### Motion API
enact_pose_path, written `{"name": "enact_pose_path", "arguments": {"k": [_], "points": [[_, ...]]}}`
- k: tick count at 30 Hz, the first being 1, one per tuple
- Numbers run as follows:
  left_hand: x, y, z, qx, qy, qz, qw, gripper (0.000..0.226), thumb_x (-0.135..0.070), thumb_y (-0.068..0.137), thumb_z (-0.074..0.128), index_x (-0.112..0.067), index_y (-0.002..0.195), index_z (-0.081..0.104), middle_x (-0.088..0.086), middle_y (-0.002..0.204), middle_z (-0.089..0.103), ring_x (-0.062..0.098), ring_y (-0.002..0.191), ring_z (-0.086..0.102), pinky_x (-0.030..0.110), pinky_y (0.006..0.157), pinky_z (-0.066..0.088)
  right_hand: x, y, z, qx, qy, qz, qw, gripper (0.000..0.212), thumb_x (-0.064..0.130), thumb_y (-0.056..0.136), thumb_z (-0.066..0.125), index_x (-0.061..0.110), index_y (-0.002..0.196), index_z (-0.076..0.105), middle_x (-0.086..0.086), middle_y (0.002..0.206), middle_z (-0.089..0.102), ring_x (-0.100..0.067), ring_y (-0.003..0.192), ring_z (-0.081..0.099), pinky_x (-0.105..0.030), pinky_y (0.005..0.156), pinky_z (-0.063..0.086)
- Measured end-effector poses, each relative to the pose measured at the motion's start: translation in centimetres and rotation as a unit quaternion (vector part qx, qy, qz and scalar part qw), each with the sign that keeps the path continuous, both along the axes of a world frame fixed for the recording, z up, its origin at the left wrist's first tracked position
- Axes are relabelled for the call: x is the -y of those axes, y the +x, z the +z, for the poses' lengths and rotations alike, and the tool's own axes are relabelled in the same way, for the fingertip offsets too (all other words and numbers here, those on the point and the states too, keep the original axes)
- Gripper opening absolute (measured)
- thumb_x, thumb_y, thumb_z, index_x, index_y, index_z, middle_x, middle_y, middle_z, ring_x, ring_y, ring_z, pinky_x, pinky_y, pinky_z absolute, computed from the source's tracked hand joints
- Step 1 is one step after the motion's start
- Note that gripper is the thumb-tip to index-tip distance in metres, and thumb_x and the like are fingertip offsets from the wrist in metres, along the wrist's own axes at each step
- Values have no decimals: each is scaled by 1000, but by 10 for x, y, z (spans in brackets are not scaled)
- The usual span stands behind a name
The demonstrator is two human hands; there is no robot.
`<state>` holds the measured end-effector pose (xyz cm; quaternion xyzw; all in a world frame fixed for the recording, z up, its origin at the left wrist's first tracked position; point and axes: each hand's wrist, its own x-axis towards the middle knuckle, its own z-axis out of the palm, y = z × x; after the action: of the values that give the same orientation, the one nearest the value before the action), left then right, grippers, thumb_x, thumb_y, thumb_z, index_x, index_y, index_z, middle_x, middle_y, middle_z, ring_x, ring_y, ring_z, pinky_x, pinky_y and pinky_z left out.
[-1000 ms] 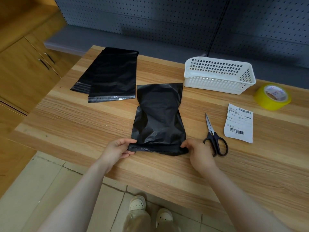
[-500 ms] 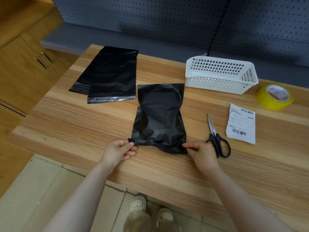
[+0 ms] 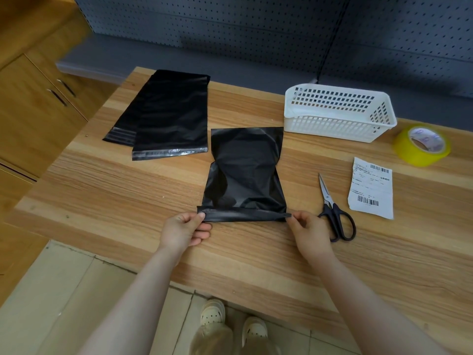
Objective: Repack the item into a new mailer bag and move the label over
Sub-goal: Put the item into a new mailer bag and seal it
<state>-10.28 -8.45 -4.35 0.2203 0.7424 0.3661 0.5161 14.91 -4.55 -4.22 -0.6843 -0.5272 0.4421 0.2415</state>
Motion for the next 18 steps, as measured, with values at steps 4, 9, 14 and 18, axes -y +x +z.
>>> {"name": "enact_pose_path", "arguments": {"k": [4,9,14,18], "points": [[0,2,-3,-8,2,9,1000,15,-29,90,59,-16,86,65,2,76,74,9,61,69,22,60,53,-3,-3,-1,32,1,-6,999,17,23,95,50,16,86,63,6,68,60,-10,63,53,-22,56,39],[-1,5,-4,-26,5,22,999,14,-28,91,58,-18,84,64,3,73,73,9,59,68,20,56,51,-5,-8,-4,90,5,5,996,29,31,97,45,11,94,65,-1,71,64,-13,66,58,-27,58,43],[-4,7,-7,-39,-4,37,999,15,-23,92,57,-15,82,66,3,68,72,9,53,66,22,55,51,-6,-11,-6,117,12,3,993,30,32,97,45,11,98,65,-5,73,67,-19,66,61,-30,61,47],[-6,8,-10,-45,-5,56,997,14,-28,90,59,-18,82,65,3,62,71,8,49,65,22,51,51,-6,-15,-7,136,22,-1,990,28,29,95,46,10,89,65,-7,68,67,-22,62,62,-34,59,49]]}}
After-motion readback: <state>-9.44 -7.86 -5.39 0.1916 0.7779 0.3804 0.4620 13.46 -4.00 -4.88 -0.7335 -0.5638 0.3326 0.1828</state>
